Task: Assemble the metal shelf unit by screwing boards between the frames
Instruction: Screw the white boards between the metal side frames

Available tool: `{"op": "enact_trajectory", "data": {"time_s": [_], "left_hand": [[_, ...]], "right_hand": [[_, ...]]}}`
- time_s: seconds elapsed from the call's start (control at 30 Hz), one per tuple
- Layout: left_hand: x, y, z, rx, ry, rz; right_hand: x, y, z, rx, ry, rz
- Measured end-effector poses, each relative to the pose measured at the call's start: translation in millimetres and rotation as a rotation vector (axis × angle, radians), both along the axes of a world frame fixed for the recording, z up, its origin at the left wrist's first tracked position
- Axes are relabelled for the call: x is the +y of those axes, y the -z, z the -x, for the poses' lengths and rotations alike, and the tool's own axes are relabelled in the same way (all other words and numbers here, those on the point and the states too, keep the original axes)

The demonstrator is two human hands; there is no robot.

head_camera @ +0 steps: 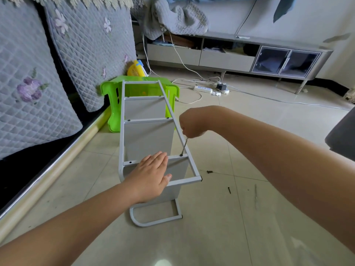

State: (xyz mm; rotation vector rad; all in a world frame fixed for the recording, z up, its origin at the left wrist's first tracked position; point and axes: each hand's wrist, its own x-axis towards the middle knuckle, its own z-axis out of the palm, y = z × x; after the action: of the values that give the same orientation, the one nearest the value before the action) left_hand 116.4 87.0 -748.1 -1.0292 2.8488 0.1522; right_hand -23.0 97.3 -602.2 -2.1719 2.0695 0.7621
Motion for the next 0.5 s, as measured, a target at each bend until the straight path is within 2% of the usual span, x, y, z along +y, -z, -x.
{"op": "enact_trajectory", "data": {"time_s": [0.13, 0.23, 0.33, 0.43, 0.5], "left_hand": [[-1.6, 1.1, 0.2, -0.008, -0.004, 0.015], [-1.6, 0.5, 0.1, -0.021, -0.001, -0.001], [-2.0, -0.4, 0.0, -0.027, -0.004, -0.009], [-1.2, -5.0, 0.6, -0.042, -0.025, -0.03], [0.4, -5.9, 0.6, -0.045, -0.028, -0.037]], "right_hand": [[-4.0, -3.7, 0.7, -0.162, 0.242, -0.127], [-5.0, -7.0, 4.9, -0.248, 0.349, -0.17], [-2.4, -8.7, -2.1, -0.163, 0.271, -0.177], [2.1, -9.3, -11.9, 0.047, 0.075, -0.157], [2.4, -8.6, -11.7, 0.121, 0.001, -0.119]]}}
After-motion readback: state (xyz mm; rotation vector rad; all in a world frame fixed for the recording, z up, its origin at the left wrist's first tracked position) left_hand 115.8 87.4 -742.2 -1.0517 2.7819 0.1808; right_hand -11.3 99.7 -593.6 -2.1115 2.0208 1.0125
